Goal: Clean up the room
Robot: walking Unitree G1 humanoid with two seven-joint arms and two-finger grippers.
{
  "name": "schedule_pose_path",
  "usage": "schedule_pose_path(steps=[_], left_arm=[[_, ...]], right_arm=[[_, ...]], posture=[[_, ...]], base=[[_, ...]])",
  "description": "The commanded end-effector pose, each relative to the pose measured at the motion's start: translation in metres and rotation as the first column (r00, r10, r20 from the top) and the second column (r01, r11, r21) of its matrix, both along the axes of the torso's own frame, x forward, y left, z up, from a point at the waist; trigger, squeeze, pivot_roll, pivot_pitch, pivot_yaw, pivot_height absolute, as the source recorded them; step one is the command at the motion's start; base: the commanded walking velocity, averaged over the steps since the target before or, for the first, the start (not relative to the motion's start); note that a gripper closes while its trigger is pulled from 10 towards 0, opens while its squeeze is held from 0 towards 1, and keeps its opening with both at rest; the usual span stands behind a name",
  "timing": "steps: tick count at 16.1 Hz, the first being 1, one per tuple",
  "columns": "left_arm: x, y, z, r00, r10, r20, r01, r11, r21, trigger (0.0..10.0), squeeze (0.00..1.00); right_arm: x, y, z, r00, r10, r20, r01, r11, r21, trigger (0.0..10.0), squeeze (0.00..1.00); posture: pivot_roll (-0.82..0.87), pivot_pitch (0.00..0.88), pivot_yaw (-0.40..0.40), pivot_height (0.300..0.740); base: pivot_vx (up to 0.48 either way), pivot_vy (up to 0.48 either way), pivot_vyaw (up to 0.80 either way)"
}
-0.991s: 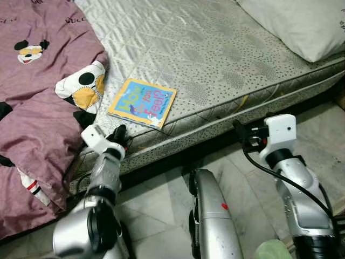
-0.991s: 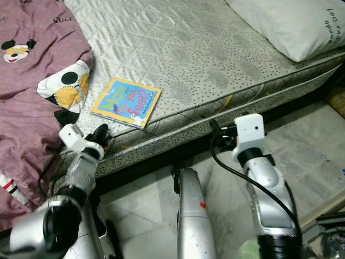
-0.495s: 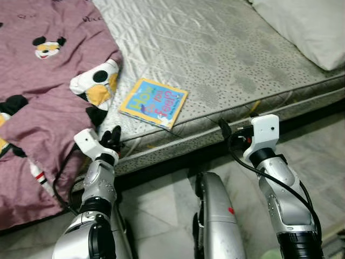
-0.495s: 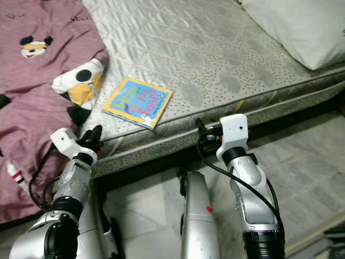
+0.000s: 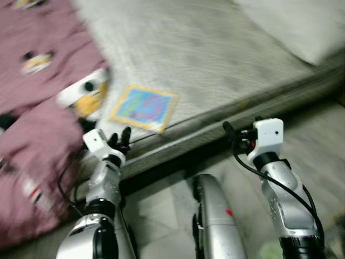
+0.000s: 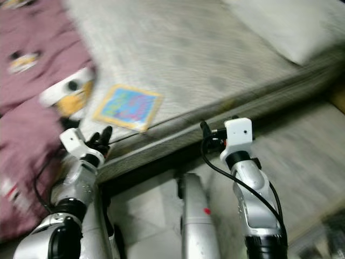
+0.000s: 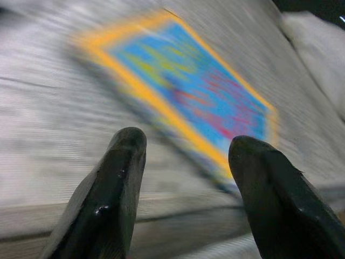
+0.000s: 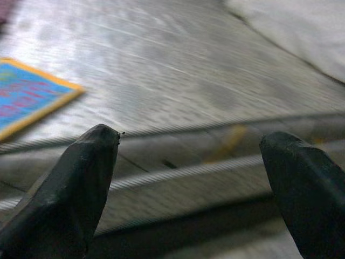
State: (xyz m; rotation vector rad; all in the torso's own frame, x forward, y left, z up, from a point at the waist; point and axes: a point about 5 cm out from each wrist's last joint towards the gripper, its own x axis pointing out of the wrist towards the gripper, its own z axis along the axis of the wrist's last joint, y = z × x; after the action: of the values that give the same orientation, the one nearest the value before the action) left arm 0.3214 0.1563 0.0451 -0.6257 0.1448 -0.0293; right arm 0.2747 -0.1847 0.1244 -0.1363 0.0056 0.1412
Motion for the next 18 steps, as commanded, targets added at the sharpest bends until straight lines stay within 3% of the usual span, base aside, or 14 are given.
schedule_pose_path(steps=[1,2,4,5,11,14,18], left_arm=[[0.002,-0.006,0.0,1.0,-0.019,-0.018,0.019,1.0,-0.001,10.0,0.03],[0.005,-0.01,0.001,0.999,-0.026,-0.027,0.026,1.0,-0.013,10.0,0.16],[0.009,-0.017,0.001,0.999,-0.023,-0.05,0.021,0.999,-0.05,10.0,0.15],[0.009,-0.021,0.0,0.997,-0.01,-0.07,0.005,0.997,-0.071,10.0,1.0],[-0.002,-0.025,-0.011,0.988,0.104,-0.11,-0.114,0.989,-0.09,10.0,1.0],[-0.006,-0.01,-0.02,0.952,0.237,-0.195,-0.269,0.95,-0.157,10.0,1.0],[-0.008,-0.003,-0.021,0.941,0.279,-0.194,-0.309,0.94,-0.147,10.0,1.0]], right_arm=[[-0.004,-0.006,0.003,1.0,-0.011,0.005,0.011,1.0,-0.007,10.0,0.0],[-0.009,-0.011,0.004,1.0,-0.018,0.0,0.018,1.0,-0.019,10.0,0.0],[-0.017,-0.018,0.004,0.999,-0.03,-0.011,0.029,0.999,-0.042,10.0,0.0],[-0.02,-0.021,0.004,0.999,-0.037,-0.015,0.037,0.998,-0.046,10.0,0.0],[-0.023,-0.025,0.005,0.999,-0.042,-0.031,0.04,0.997,-0.06,10.0,0.0],[-0.027,-0.032,0.009,0.998,-0.045,-0.039,0.041,0.996,-0.084,10.0,0.0],[-0.027,-0.034,0.01,0.998,-0.048,-0.051,0.043,0.994,-0.098,10.0,0.0]], posture=[[-0.22,0.153,0.003,0.54],[-0.23,0.164,0.001,0.54],[-0.25,0.179,0.002,0.54],[-0.26,0.187,0.003,0.54],[-0.26,0.21,-0.013,0.54],[-0.29,0.229,-0.029,0.54],[-0.29,0.235,-0.041,0.54]], base=[[0.0,0.0,-0.54],[0.0,0.0,0.0],[0.0,0.0,0.0],[0.0,0.0,0.0],[0.0,0.0,0.0],[0.0,0.0,0.0],[0.0,0.0,0.0]])
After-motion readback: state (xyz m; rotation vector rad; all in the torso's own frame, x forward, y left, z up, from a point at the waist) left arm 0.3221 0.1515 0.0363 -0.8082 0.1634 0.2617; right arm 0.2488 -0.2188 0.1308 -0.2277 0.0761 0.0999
